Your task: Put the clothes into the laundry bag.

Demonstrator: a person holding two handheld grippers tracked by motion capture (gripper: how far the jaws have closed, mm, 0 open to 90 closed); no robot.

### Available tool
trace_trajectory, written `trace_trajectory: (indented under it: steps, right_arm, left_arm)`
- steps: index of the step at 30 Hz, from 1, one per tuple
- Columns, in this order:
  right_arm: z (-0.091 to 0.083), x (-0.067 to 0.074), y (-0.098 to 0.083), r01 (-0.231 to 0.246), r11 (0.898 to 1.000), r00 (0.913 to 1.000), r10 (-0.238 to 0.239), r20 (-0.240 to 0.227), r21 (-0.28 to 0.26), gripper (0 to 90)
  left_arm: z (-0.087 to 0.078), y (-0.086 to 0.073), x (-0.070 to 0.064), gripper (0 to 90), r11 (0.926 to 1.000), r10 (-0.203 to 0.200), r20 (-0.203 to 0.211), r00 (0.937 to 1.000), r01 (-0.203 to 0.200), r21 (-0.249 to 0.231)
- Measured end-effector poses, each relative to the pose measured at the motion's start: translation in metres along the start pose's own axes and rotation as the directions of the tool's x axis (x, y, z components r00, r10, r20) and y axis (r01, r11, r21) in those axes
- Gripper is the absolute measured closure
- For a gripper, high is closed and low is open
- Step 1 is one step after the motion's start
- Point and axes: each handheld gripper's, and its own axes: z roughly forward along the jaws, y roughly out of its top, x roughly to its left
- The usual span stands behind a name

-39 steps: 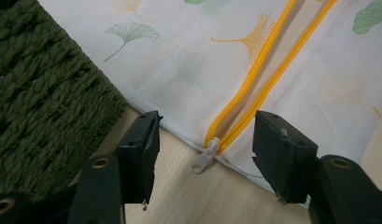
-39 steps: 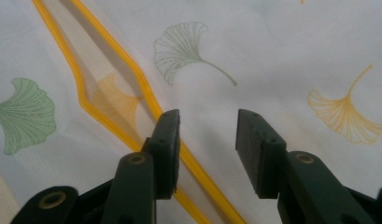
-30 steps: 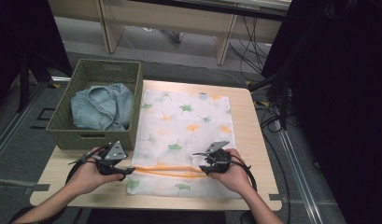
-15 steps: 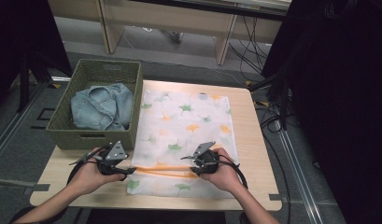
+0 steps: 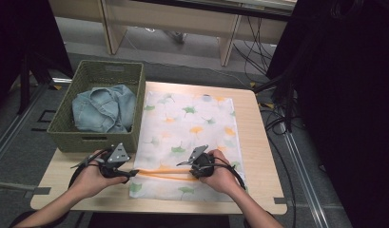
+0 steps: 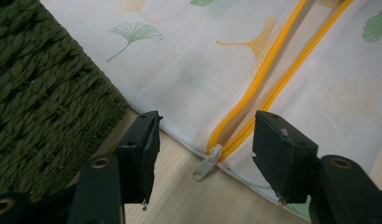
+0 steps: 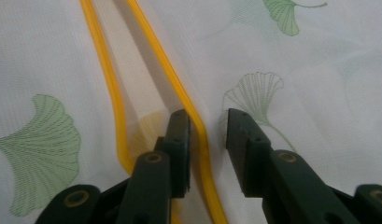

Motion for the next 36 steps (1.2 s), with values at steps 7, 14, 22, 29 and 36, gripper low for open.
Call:
trace_trajectory:
  steps: [7,14,22,29,36]
  right_arm:
    - [-0.001,0.000,0.006,0.030,1.000,0.9991,-0.030,0.029,-0.006,88.6]
    - [-0.013,-0.004,0.011,-0.001,0.998,0.9996,0.002,0.029,-0.059,89.7]
    - [-0.035,-0.012,0.028,-0.025,0.987,0.9969,0.037,0.069,-0.160,89.9]
    - [-0.043,-0.015,0.038,-0.026,0.981,0.9952,0.044,0.088,-0.191,89.9]
    - [-0.058,-0.021,0.055,-0.021,0.969,0.9912,0.053,0.122,-0.247,90.0]
  left_arm:
    - [-0.001,0.000,0.000,41.2,1.0000,0.000,-0.002,1.0000,0.000,-0.005]
    - [-0.006,0.002,0.003,41.2,0.9973,-0.048,-0.018,0.9987,0.047,-0.055]
    - [-0.015,0.002,0.010,41.3,0.9896,-0.089,-0.067,0.9938,0.081,-0.119]
    - [-0.016,0.002,0.010,41.2,0.9883,-0.094,-0.071,0.9930,0.085,-0.127]
    - [-0.018,0.003,0.011,41.3,0.9866,-0.099,-0.081,0.9918,0.087,-0.138]
